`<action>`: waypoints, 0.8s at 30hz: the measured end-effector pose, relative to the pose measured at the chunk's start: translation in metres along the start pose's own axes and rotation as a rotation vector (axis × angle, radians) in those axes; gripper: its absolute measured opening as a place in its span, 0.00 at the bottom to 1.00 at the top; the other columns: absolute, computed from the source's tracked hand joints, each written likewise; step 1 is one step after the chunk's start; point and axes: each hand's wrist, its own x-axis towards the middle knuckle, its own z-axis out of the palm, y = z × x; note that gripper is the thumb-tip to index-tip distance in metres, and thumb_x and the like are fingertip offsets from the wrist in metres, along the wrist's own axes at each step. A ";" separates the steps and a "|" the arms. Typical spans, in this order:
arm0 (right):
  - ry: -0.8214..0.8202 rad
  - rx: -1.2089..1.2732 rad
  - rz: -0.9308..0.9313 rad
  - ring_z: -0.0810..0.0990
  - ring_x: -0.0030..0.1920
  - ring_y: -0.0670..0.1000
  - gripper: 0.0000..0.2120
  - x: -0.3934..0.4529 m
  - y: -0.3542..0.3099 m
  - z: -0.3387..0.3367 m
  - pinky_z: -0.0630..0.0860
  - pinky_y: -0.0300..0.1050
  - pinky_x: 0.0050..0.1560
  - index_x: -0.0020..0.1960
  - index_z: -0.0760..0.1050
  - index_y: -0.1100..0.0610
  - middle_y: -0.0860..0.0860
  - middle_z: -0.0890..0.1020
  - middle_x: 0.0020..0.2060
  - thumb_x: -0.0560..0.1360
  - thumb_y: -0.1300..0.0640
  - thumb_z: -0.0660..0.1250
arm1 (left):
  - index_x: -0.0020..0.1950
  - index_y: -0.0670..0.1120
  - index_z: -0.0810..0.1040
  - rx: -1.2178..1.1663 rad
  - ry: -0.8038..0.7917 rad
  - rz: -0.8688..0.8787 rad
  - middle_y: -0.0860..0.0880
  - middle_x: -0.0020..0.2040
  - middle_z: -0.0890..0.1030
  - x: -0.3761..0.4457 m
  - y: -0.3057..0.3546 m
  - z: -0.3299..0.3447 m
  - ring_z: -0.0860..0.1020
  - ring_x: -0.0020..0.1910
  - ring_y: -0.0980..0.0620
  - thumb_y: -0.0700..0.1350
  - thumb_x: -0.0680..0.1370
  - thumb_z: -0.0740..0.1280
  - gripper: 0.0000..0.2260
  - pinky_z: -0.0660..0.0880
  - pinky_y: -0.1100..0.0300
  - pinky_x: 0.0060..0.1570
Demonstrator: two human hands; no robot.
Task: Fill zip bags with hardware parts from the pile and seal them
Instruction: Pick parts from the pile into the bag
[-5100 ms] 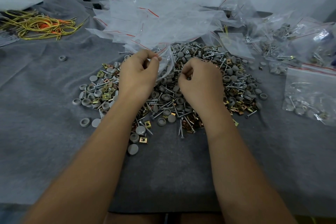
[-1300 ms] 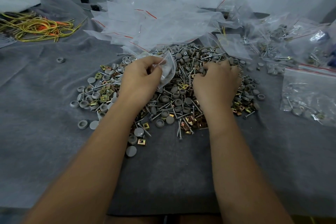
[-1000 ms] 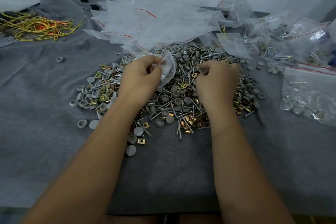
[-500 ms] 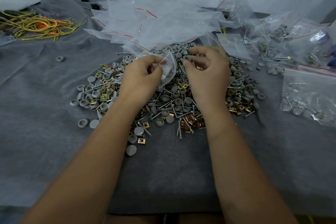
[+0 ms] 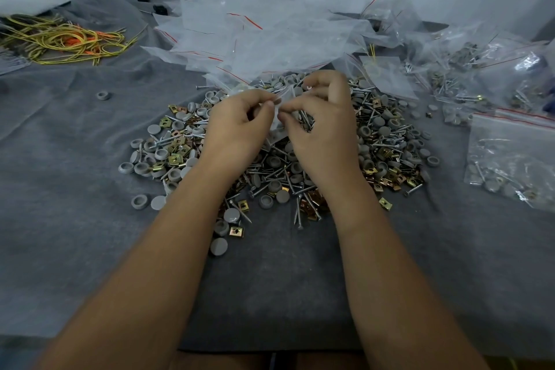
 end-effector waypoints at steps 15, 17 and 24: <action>-0.072 -0.087 0.031 0.76 0.53 0.52 0.08 0.001 0.003 0.001 0.76 0.51 0.52 0.52 0.84 0.54 0.53 0.76 0.54 0.75 0.60 0.69 | 0.49 0.53 0.81 -0.038 0.096 0.077 0.47 0.29 0.72 0.000 -0.001 -0.001 0.65 0.23 0.60 0.42 0.81 0.63 0.08 0.62 0.69 0.25; 0.016 -0.002 0.059 0.76 0.49 0.47 0.08 0.002 0.000 -0.001 0.75 0.41 0.50 0.51 0.84 0.56 0.52 0.77 0.51 0.75 0.63 0.68 | 0.49 0.53 0.81 -0.027 0.097 0.050 0.50 0.27 0.71 0.001 -0.002 0.000 0.65 0.23 0.60 0.42 0.81 0.63 0.09 0.62 0.69 0.24; 0.141 0.058 0.382 0.75 0.47 0.41 0.11 0.008 0.000 -0.015 0.73 0.34 0.49 0.50 0.79 0.52 0.48 0.76 0.50 0.76 0.65 0.62 | 0.49 0.53 0.81 0.019 0.058 -0.053 0.58 0.23 0.70 0.004 -0.009 0.001 0.64 0.21 0.61 0.42 0.80 0.63 0.09 0.61 0.68 0.22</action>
